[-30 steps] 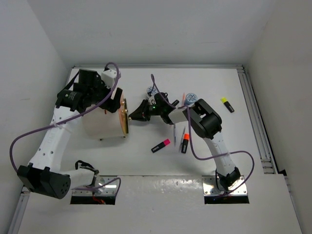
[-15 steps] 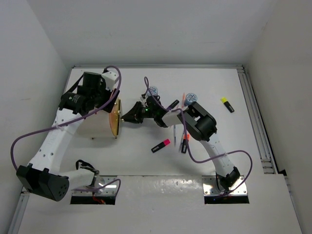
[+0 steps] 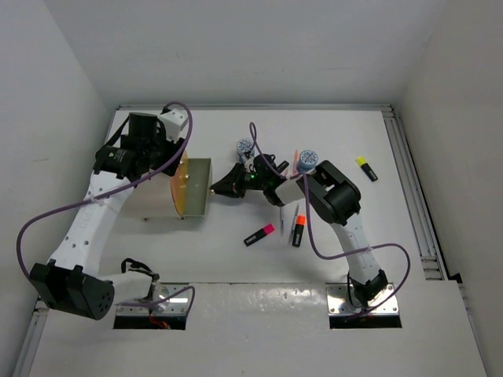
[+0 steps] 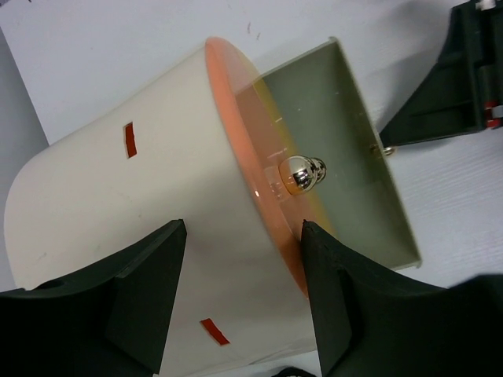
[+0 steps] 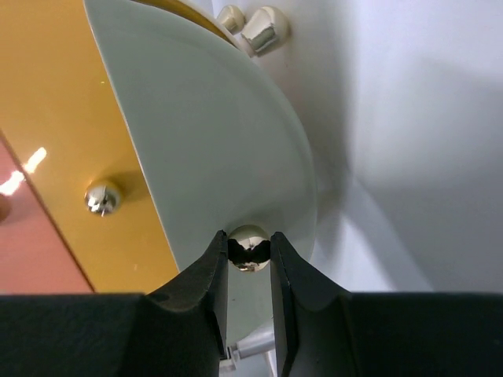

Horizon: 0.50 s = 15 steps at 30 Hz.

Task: Sort the stationery into containers
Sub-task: Open the drawer in the storage box.

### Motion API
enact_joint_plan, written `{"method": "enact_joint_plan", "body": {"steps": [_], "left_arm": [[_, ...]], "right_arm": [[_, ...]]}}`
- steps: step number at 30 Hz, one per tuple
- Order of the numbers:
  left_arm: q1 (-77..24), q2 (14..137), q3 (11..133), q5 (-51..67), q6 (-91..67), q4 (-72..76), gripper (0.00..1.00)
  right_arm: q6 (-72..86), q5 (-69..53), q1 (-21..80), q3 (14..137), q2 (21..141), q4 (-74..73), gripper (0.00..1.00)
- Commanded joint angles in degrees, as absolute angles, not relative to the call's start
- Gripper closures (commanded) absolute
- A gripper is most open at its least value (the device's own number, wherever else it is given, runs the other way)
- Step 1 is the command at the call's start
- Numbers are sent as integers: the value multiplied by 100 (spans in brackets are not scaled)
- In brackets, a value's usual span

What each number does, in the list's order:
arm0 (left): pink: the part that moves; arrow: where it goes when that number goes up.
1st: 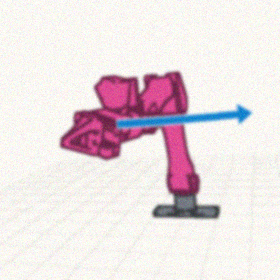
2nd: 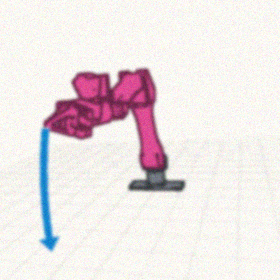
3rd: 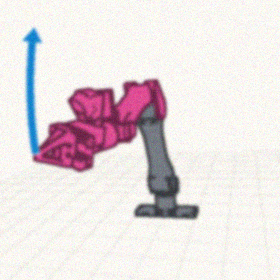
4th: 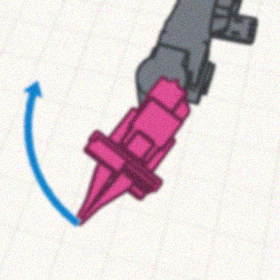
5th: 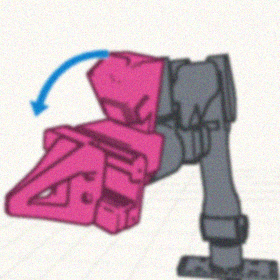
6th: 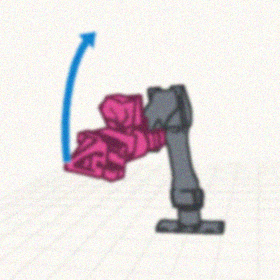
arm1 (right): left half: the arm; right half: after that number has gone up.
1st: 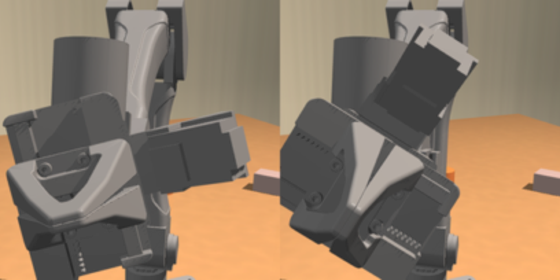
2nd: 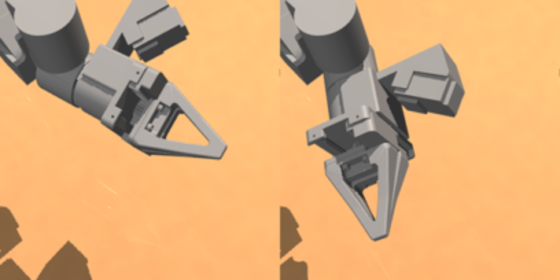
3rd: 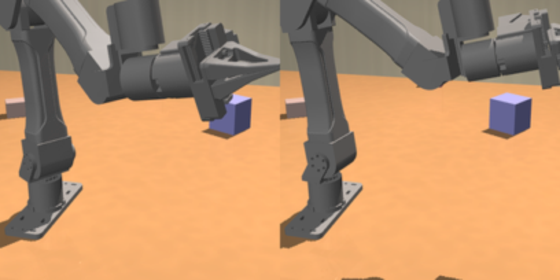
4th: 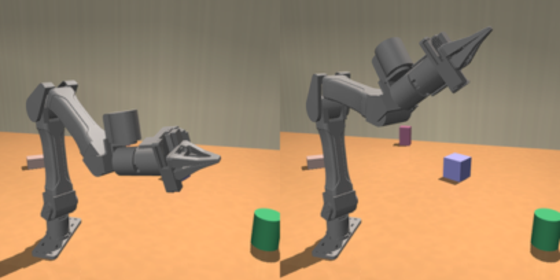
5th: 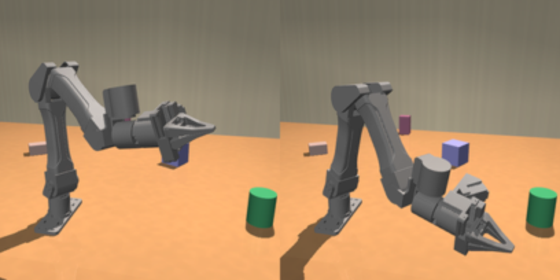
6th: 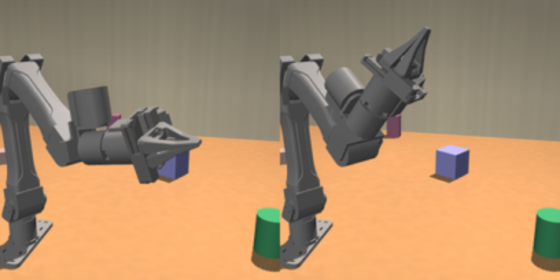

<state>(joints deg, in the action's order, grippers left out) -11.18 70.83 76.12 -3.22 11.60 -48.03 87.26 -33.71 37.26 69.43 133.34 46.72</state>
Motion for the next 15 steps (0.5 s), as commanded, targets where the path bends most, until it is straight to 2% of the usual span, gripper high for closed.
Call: {"method": "enact_joint_plan", "body": {"steps": [1,5,8,9,12,15], "left_arm": [[-800,7471,7277,-853,1195,-5704,35],[-800,7497,7277,-809,1187,-5660,35],[-791,7532,7330,-756,1187,-5651,34],[-791,7515,7347,-712,1178,-5669,34],[-791,7515,7426,-616,1178,-5678,32],[-791,7488,7506,-536,1222,-5678,30]], "right_arm": [[8578,-3621,3446,6637,12964,4896,100],[8473,-3761,3340,6478,12885,4896,100],[8324,-3849,3322,6486,12858,4677,66],[8297,-3850,3331,6495,12832,4632,48],[8165,-3858,3322,6513,12727,4404,34],[7990,-3867,3287,6504,12613,4184,32]]}}
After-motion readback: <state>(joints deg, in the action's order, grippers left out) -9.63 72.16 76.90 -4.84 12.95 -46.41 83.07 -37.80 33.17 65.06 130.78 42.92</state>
